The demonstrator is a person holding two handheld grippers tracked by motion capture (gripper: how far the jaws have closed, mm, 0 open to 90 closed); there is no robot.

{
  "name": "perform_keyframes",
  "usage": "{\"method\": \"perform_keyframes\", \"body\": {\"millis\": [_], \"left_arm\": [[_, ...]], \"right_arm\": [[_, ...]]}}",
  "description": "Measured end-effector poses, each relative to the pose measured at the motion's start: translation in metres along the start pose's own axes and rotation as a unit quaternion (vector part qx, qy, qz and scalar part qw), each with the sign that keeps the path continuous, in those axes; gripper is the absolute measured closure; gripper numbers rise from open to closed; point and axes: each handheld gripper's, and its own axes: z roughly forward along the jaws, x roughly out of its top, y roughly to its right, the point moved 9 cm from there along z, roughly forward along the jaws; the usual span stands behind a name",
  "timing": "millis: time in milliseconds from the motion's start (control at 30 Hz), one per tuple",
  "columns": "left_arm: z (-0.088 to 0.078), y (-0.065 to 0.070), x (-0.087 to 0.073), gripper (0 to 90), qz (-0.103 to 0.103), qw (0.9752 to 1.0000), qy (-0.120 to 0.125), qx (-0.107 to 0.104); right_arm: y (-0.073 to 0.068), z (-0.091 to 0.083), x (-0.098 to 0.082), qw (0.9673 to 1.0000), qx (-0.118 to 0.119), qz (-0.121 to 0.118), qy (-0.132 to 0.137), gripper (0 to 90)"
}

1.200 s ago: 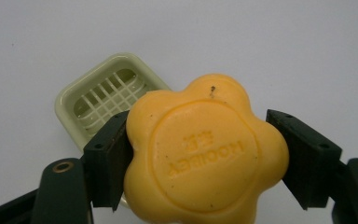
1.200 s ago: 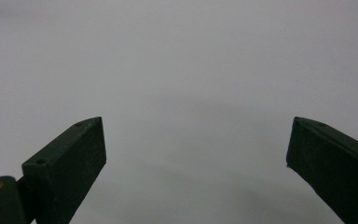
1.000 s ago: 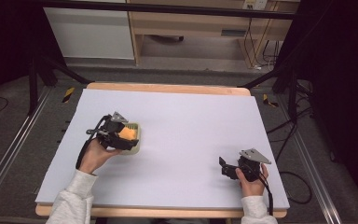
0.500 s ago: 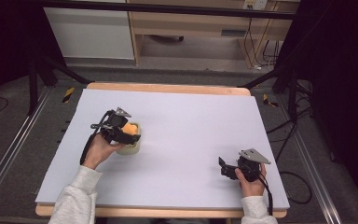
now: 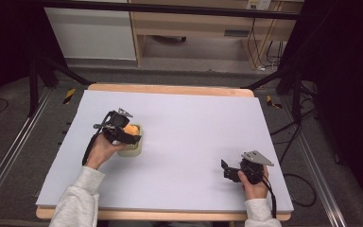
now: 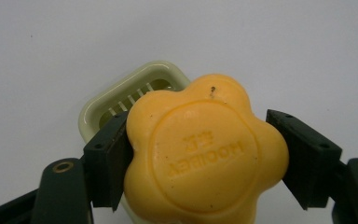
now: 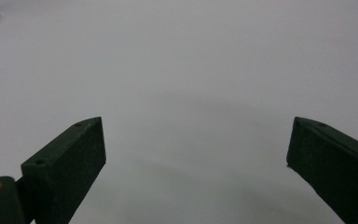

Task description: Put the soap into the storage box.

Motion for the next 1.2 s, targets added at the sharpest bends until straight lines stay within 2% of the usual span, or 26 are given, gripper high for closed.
{"method": "perform_keyframes", "body": {"millis": [367,1200], "left_arm": [[0.013,-0.008,-0.011,26.4,-0.019,0.9998,-0.01,0.003],[0.025,-0.009,-0.018,26.4,-0.026,0.9995,-0.017,0.009]], "right_arm": [[-0.001,0.0,-0.001,1.0,0.002,0.0,-0.002,4.9],[0.0,0.001,-0.001,1.0,0.0,-0.001,-0.003,4.7]]}}
